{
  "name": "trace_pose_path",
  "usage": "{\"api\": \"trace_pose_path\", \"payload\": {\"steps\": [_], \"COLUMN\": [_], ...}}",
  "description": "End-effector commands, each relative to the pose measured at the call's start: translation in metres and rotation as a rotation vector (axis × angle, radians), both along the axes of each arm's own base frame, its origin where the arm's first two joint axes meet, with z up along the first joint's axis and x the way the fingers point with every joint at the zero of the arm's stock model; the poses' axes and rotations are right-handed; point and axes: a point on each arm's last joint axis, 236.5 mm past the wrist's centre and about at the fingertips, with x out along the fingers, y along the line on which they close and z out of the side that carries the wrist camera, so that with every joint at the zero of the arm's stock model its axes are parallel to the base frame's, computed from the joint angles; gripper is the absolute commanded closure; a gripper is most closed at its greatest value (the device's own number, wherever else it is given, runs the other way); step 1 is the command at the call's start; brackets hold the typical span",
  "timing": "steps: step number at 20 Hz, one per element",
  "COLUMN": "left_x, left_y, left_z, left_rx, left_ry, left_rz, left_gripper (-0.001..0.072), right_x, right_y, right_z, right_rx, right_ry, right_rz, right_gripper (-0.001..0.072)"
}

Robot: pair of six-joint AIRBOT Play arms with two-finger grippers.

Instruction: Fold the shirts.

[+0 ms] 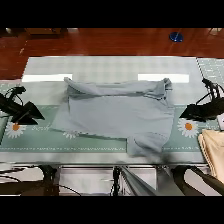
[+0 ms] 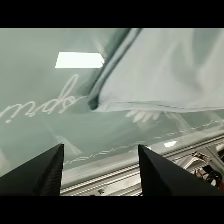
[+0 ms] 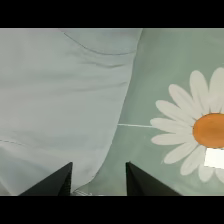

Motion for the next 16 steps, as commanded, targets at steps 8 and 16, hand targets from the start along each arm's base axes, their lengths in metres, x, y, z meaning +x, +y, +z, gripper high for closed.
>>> {"api": "trace_pose_path", "payload": {"steps": [8, 16], "left_x": [0.011, 0.019], "left_y": [-0.025, -0.05], "left_z": [-0.047, -0.062], "left_rx": [0.018, 0.043], "left_ry": [0.012, 0.042], "left_rz": [-0.068, -0.084], "left_gripper": [0.0156, 0.0193], "right_x": [-0.003, -0.004], "right_y": [0.005, 0.008], "right_z": [-0.005, 0.01], "right_rx": [0.029, 0.018], "right_ry": [-0.023, -0.068], "right_rz": [-0.028, -0.026], "right_gripper": [0.0284, 0.0284]}}
